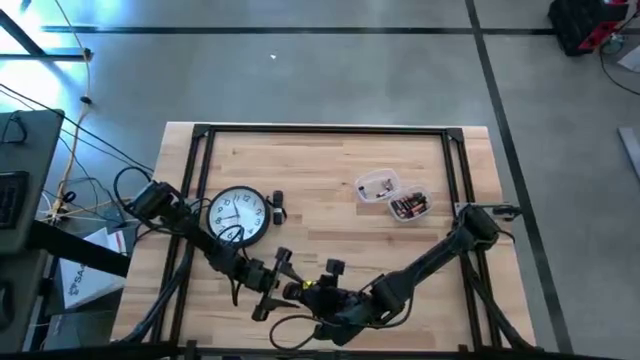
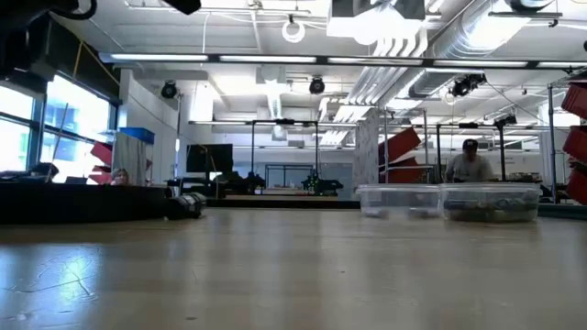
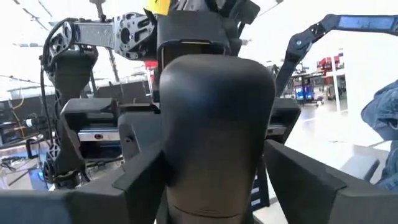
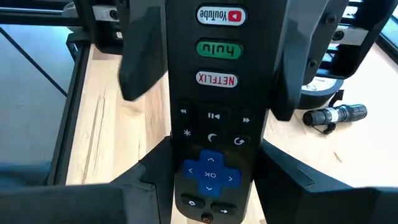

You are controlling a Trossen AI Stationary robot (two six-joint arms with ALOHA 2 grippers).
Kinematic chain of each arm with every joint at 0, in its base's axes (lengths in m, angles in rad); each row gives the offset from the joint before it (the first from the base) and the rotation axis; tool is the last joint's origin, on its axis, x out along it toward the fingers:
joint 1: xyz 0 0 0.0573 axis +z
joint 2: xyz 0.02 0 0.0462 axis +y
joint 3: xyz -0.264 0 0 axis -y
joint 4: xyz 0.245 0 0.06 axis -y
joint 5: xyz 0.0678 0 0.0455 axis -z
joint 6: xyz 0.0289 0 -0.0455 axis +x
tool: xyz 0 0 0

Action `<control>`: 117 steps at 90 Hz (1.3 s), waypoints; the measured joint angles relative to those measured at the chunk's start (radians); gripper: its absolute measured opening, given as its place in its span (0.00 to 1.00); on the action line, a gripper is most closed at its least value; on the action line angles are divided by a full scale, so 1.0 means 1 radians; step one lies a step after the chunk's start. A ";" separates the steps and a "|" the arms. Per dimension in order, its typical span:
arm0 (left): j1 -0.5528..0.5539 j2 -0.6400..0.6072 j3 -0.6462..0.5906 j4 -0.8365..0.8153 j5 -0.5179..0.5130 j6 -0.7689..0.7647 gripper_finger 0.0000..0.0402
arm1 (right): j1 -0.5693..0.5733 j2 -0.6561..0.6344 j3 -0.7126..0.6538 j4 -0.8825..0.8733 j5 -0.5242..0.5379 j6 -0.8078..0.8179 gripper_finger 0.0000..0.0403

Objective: Insert battery
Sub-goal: Put the black remote control on the table upside down

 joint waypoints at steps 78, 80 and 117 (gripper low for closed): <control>-0.091 -0.137 -0.001 -0.424 -0.545 -0.076 0.39 | -0.005 -0.001 0.142 -0.294 0.011 0.064 0.52; -0.092 -0.137 -0.001 -0.444 -0.565 -0.086 0.39 | -0.006 -0.001 0.148 -0.303 0.012 0.072 0.52; -0.036 -0.135 0.216 -1.169 -0.502 -0.365 0.39 | -0.021 -0.001 0.151 -0.306 -0.047 -0.013 0.52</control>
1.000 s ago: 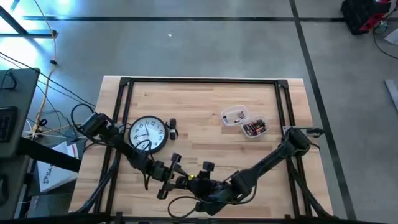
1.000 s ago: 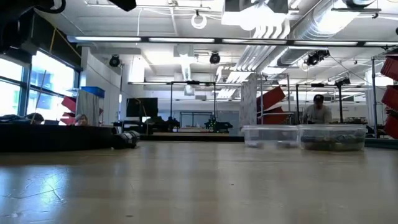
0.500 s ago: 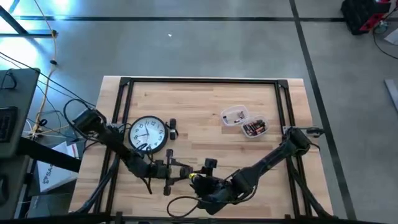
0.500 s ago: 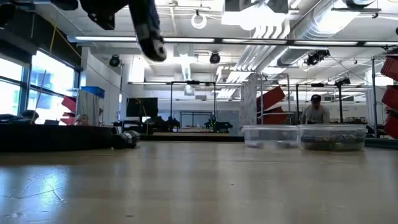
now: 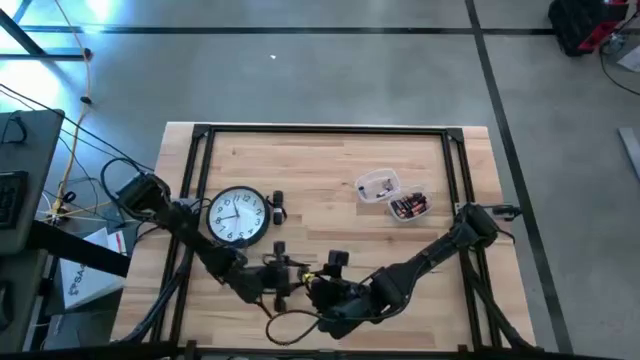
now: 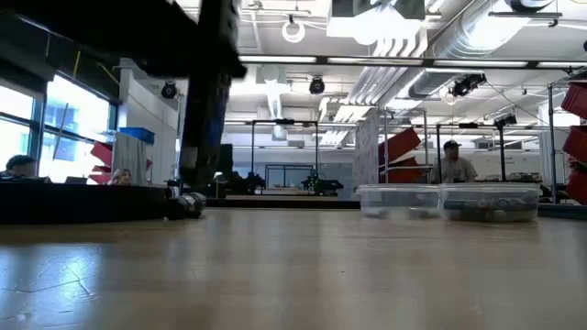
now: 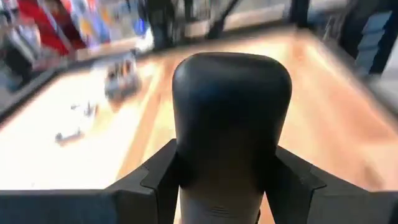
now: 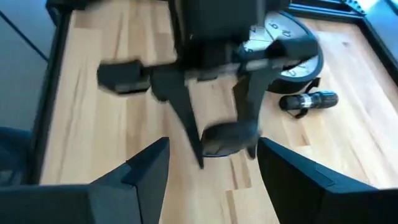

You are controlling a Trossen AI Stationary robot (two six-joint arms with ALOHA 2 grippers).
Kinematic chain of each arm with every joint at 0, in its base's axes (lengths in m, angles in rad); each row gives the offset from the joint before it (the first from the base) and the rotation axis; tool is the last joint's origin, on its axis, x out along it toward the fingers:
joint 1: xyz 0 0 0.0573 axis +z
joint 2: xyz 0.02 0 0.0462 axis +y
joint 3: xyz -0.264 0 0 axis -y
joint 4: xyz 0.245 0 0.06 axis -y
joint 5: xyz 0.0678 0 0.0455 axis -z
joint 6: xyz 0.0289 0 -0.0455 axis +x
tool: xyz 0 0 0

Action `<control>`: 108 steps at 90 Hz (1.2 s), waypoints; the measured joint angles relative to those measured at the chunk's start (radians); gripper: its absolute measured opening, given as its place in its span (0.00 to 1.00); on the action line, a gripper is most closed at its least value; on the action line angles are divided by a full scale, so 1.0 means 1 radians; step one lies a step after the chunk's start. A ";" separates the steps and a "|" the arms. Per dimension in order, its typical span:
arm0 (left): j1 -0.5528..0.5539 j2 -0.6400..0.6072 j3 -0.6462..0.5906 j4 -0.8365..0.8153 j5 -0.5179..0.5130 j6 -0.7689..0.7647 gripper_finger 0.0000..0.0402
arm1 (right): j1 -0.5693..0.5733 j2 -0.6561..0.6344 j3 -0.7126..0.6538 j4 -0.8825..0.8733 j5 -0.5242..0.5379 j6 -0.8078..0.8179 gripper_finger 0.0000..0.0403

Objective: Insert battery
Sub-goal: Put the black remote control on the table upside down

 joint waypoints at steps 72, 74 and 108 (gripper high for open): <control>0.111 -0.045 0.031 -0.304 0.112 -0.040 0.39 | -0.112 0.000 -0.001 0.003 -0.101 -0.100 0.52; 0.114 -0.045 0.031 -0.304 0.113 -0.035 0.39 | -0.117 0.000 -0.001 0.003 -0.114 -0.099 0.52; 0.096 -0.056 0.031 -0.285 0.116 0.015 0.39 | -0.140 0.061 -0.002 -0.016 -0.164 -0.109 0.52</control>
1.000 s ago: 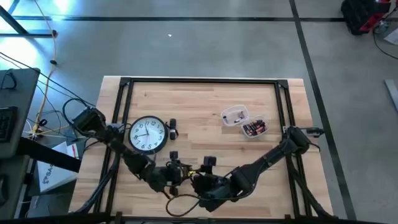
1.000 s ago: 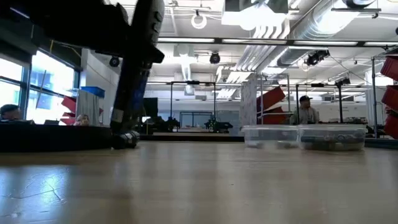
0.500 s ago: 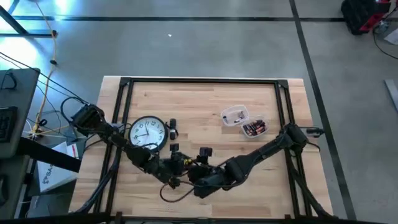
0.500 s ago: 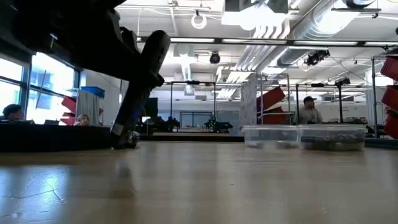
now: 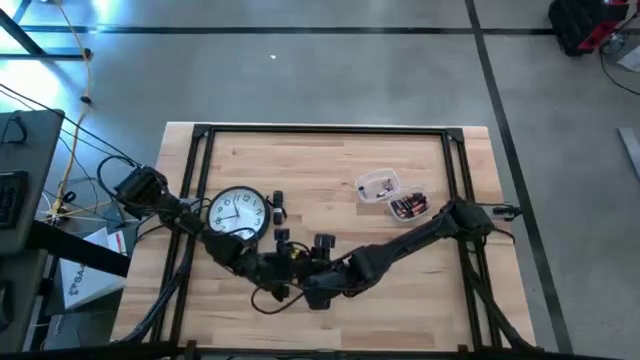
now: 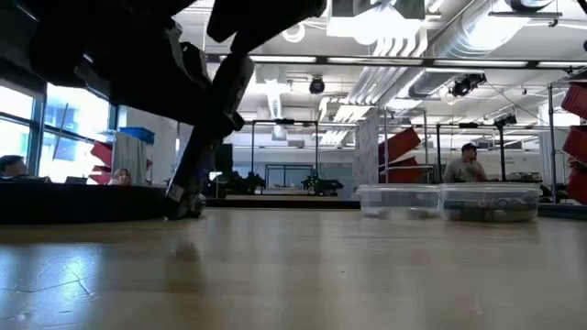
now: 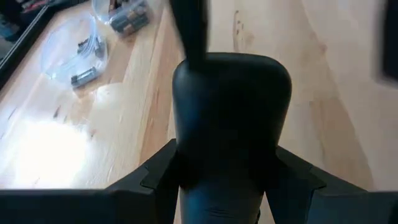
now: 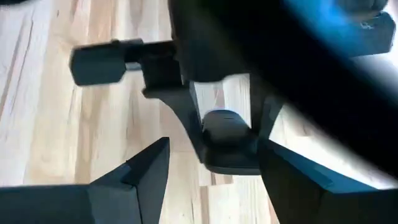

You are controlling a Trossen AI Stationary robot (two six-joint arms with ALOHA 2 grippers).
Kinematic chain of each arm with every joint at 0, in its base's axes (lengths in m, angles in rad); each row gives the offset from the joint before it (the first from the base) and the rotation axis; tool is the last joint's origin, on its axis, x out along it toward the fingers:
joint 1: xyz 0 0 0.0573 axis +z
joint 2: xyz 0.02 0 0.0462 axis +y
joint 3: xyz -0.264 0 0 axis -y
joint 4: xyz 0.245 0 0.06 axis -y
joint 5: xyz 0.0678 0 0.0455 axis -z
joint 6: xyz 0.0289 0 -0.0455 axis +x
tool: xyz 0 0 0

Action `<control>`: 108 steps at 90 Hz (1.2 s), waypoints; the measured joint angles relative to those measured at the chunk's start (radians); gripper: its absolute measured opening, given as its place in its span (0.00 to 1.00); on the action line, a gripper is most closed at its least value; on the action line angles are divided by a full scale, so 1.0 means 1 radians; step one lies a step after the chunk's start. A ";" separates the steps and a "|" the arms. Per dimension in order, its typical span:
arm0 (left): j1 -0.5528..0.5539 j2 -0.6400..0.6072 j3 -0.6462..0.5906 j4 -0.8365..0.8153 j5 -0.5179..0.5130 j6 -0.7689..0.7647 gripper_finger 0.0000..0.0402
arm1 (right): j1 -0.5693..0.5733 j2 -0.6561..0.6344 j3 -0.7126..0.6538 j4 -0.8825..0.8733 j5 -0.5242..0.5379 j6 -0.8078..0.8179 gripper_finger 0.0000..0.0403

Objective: Insert battery
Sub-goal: Put the black remote control on the table upside down

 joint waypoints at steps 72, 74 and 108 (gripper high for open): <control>-0.070 -0.003 0.000 0.141 -0.055 0.146 0.39 | 0.001 0.010 0.002 0.043 -0.009 -0.011 0.52; -0.070 -0.003 0.000 0.145 -0.055 0.148 0.39 | 0.003 0.010 0.002 0.047 -0.008 -0.017 0.52; -0.079 -0.003 -0.002 0.194 -0.080 0.181 0.39 | 0.010 0.011 0.002 0.059 0.000 -0.031 0.41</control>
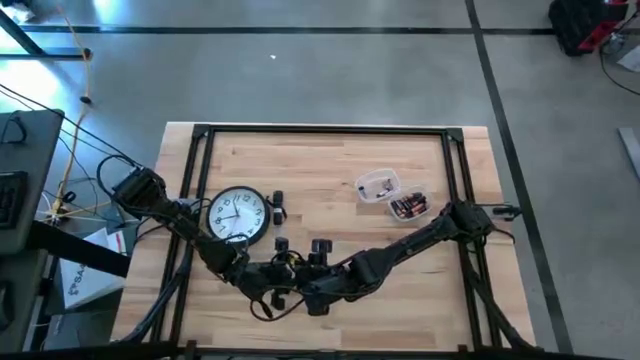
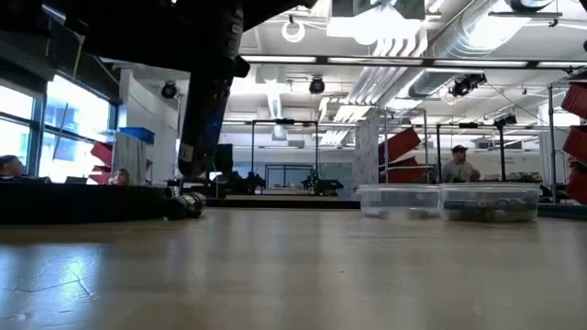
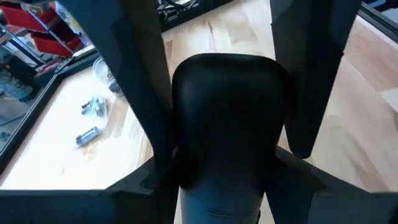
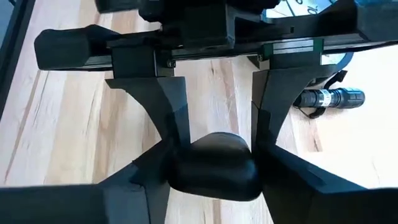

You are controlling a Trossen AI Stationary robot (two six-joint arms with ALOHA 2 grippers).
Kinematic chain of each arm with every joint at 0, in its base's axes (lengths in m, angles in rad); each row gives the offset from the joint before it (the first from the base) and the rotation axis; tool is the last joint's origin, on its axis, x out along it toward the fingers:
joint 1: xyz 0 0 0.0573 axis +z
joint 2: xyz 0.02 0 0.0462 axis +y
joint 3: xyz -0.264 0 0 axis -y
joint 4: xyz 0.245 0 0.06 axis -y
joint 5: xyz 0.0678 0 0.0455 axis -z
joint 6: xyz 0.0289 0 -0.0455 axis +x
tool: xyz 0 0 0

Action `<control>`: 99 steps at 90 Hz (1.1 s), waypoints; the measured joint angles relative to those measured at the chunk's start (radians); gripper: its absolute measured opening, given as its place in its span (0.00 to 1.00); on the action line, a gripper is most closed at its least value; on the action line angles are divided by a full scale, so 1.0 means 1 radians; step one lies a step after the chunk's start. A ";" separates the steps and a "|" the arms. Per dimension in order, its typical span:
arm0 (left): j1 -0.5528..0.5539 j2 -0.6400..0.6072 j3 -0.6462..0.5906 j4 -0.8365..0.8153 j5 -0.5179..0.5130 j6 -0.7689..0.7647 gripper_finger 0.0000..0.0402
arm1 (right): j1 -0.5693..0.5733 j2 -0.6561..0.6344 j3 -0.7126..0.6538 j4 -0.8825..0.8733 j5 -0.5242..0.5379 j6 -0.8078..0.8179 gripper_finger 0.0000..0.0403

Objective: Insert battery
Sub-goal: Put the black remote control on the table upside down

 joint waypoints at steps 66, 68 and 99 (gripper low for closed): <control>-0.039 -0.012 0.005 -0.169 -0.091 -0.115 0.54 | 0.060 0.001 -0.001 -0.183 0.187 0.148 0.38; -0.039 -0.015 0.005 -0.206 -0.093 -0.147 0.54 | 0.062 0.001 -0.006 -0.182 0.188 0.157 0.38; -0.095 -0.162 -0.138 -0.445 -0.262 -0.551 0.52 | 0.069 -0.001 -0.199 0.089 0.342 0.258 0.38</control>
